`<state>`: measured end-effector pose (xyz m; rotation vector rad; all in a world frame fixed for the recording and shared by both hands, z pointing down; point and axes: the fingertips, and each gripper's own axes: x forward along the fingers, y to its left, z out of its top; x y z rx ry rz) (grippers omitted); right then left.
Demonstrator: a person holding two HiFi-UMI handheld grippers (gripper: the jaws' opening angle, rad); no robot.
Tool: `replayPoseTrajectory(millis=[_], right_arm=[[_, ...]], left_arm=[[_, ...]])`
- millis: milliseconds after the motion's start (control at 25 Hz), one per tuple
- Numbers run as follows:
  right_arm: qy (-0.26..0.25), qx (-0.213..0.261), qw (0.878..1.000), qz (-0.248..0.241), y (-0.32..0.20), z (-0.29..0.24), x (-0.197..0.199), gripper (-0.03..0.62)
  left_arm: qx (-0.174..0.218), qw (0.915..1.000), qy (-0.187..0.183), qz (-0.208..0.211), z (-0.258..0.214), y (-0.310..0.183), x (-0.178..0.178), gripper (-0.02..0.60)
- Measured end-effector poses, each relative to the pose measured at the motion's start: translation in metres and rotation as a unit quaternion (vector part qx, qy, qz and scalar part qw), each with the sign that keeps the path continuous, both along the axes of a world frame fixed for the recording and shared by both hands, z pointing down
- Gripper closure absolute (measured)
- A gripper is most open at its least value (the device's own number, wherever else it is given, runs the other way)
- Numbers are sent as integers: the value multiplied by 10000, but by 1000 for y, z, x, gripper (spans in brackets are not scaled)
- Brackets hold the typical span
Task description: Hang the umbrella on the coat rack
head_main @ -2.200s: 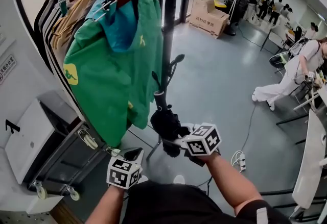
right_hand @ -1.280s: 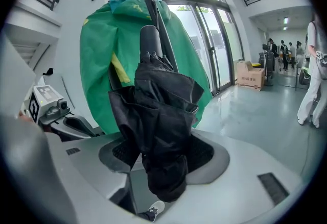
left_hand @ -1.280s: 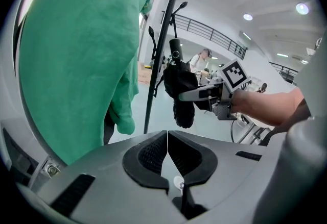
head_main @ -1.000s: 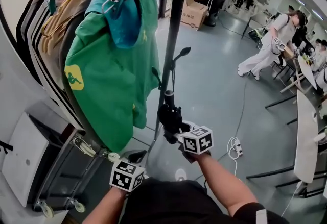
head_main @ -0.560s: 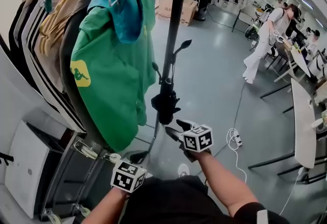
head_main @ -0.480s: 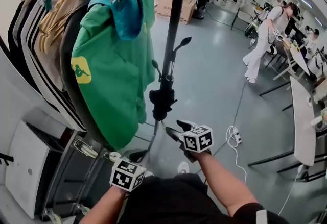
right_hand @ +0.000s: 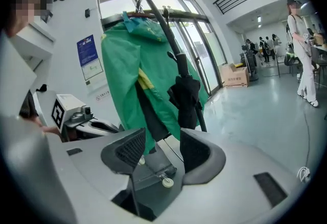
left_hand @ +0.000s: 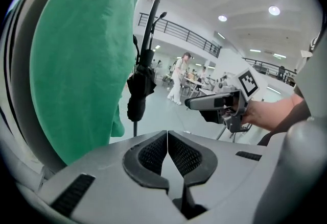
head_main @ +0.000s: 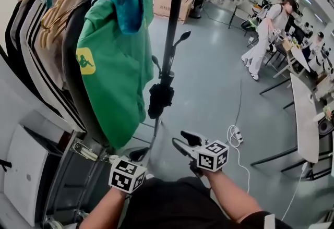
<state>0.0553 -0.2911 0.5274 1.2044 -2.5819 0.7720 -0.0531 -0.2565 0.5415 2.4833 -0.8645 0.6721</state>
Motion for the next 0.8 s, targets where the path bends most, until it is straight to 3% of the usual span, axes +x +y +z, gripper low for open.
replayPoseTrajectory(millis=[160, 280, 480, 800], right_arm=[[-388, 281, 9988, 13, 15, -32, 2, 432], [-368, 590, 9975, -114, 31, -53, 3, 573], [-62, 971, 9935, -584, 83, -63, 10, 583], [-12, 808, 9921, -961, 173, -40, 57, 583]], left_arm=[[111, 9997, 125, -178, -12, 2, 1, 566], [230, 9990, 196, -334, -22, 3, 7, 565], [508, 9955, 408, -687, -42, 15, 34, 566], [746, 9890, 341, -1231, -43, 97, 79, 565]])
